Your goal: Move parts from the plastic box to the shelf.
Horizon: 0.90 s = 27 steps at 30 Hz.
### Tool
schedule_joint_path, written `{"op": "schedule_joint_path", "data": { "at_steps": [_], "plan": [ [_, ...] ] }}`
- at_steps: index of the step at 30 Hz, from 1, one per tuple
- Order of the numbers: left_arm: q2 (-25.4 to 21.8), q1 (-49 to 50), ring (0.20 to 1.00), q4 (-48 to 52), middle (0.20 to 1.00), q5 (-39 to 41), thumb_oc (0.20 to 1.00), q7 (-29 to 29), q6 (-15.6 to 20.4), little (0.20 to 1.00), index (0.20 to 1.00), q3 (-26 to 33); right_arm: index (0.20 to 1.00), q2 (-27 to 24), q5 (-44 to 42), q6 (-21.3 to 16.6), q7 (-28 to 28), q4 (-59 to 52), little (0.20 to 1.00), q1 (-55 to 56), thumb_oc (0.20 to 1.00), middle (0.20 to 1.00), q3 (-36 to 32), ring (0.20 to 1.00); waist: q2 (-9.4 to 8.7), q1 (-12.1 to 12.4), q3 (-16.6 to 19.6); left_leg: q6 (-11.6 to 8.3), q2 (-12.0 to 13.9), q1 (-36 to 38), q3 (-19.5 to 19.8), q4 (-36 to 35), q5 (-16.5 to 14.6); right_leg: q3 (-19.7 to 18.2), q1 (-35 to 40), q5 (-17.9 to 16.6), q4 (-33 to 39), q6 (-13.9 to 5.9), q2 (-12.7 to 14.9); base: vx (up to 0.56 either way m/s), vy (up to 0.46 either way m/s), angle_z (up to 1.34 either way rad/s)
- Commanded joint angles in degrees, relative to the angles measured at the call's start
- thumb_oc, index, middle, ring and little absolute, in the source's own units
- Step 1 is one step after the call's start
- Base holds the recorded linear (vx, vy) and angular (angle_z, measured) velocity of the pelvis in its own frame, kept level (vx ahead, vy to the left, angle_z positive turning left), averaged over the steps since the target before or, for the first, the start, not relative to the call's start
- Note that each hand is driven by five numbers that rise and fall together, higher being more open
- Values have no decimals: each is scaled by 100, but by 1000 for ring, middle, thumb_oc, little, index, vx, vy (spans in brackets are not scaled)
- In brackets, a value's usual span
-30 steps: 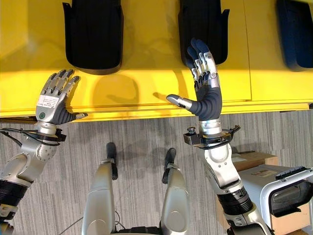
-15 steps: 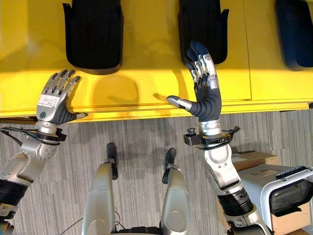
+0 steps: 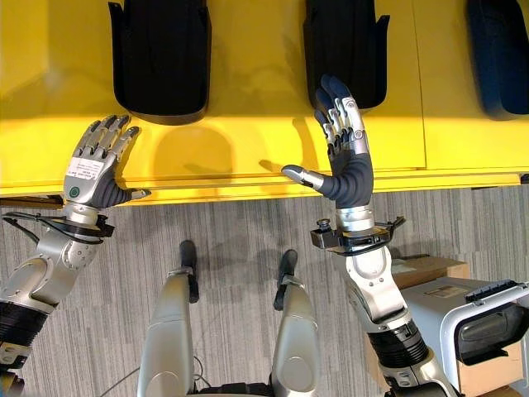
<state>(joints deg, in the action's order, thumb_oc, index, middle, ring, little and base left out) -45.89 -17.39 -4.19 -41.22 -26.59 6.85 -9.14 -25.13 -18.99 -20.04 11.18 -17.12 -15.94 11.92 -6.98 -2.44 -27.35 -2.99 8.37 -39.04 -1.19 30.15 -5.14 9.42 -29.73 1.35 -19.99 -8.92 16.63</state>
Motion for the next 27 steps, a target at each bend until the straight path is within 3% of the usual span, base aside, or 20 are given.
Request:
{"op": "schedule_joint_path", "data": {
  "at_steps": [1,27],
  "plan": [
    [352,-731,1000,260,1000,-24,1000,77,235,1000,1000,-454,1000,31,-151,-188,-39,-423,1000,-41,1000,1000,-143,1000,57,-254,231,-162,235,112,41,-243,87,-77,307,349,-354,6,2,0,0,0],
    [426,-1170,1000,321,1000,-1,1000,38,244,1000,1000,-599,1000,20,-156,-165,-73,-445,1000,3,1000,1000,-129,1000,58,-311,257,-161,247,93,15,-198,65,-134,256,350,-393,21,-14,0,0,0]
  ]
}}
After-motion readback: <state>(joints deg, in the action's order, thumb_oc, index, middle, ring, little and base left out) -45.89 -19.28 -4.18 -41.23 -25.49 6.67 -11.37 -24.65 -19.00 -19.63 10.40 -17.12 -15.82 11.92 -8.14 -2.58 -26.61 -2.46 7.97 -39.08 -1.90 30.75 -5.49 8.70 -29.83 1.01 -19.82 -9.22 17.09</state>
